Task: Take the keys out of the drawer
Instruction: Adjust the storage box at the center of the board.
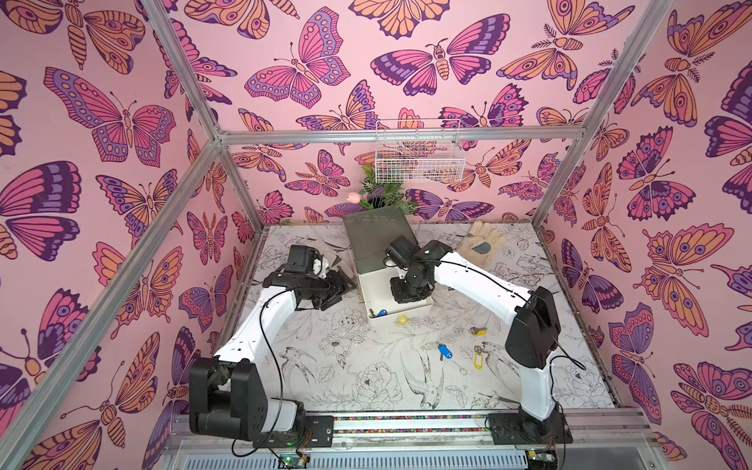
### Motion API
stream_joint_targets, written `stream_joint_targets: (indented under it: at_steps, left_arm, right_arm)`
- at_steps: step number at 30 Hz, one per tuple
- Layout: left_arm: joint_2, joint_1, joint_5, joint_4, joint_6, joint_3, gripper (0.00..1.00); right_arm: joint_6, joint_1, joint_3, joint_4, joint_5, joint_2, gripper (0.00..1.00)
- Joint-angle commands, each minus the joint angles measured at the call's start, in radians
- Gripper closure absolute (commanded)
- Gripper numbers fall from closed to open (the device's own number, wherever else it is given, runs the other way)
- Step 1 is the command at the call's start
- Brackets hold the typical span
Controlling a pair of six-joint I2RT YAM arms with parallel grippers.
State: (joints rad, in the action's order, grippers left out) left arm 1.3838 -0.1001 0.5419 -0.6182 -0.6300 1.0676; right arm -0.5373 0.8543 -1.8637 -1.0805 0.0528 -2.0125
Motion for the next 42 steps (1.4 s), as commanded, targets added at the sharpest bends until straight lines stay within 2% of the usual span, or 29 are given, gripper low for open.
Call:
stream_joint_targets:
  at_steps: [1, 12, 32, 35, 38, 40, 42]
  left_arm:
    - [-0.005, 0.012, -0.003, -0.006, 0.018, -0.019, 0.3]
    - [0.029, -0.017, 0.021, 0.009, 0.019, -0.005, 0.29]
    - [0.08, -0.043, 0.041, 0.017, 0.032, 0.008, 0.28]
    - [0.081, -0.045, 0.044, 0.023, 0.033, -0.001, 0.28]
    - [0.084, -0.045, 0.05, 0.032, 0.033, -0.006, 0.27]
    - [0.088, -0.045, 0.051, 0.036, 0.035, -0.01, 0.27]
    - [0.09, -0.044, 0.055, 0.04, 0.037, -0.012, 0.27]
  right_arm:
    - [0.039, -0.026, 0.019, -0.086, -0.046, -0.02, 0.81]
    - [0.17, -0.109, 0.024, -0.201, -0.262, -0.031, 0.8]
    - [0.282, -0.301, -0.051, -0.188, -0.323, -0.101, 0.78]
    - [0.304, -0.31, -0.047, -0.147, -0.239, -0.075, 0.7]
    - [0.305, -0.292, -0.006, -0.081, -0.1, -0.03, 0.59]
    - [0.308, -0.267, 0.006, -0.071, -0.053, -0.012, 0.47]
    - [0.317, -0.244, 0.012, -0.085, -0.037, -0.003, 0.4]
